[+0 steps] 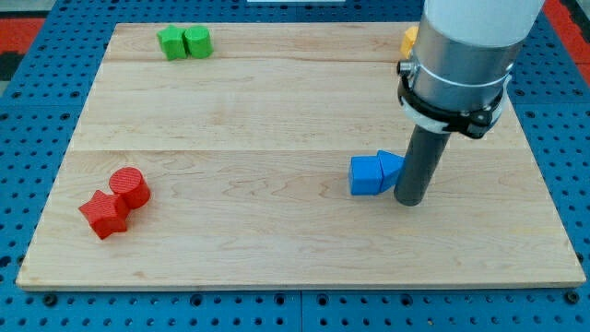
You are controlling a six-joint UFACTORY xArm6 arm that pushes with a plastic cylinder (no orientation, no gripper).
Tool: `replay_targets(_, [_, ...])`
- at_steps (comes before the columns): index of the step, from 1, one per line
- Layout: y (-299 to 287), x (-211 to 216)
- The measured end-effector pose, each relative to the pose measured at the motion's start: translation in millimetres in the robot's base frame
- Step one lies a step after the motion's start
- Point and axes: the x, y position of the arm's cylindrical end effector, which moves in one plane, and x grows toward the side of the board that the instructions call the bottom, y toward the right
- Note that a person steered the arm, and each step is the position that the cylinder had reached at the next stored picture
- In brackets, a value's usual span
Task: Move the blue cube towards the green circle
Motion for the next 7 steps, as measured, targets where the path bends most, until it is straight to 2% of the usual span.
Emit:
replay_targets(1, [-45, -1])
replay_targets(2, [-66, -7])
replay_targets(7, [-70, -19])
